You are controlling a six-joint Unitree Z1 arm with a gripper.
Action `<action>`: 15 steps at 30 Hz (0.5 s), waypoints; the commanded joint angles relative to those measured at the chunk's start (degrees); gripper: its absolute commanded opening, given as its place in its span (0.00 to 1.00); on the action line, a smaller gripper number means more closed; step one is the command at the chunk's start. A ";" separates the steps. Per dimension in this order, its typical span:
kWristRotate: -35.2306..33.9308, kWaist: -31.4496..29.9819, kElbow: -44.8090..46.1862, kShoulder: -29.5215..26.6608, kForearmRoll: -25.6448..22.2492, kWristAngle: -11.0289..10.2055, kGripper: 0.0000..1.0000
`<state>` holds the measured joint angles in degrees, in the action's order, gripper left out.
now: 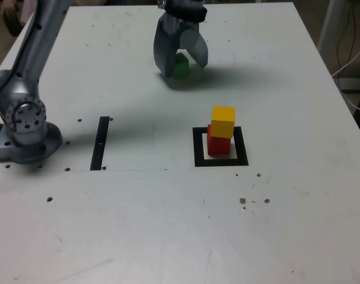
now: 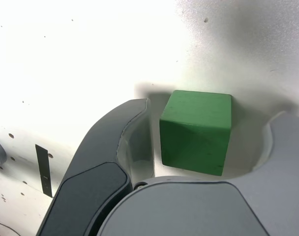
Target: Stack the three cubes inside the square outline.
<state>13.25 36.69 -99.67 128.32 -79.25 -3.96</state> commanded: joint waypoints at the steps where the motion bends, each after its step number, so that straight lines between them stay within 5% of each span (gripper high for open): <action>1: -0.12 0.07 -0.20 0.04 0.11 -0.26 0.36; 6: -0.16 0.07 -0.33 -0.04 0.13 -0.43 0.27; 15: -0.16 0.05 -0.42 -0.19 0.08 -0.57 0.25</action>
<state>13.20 36.69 -99.84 128.32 -79.18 -4.42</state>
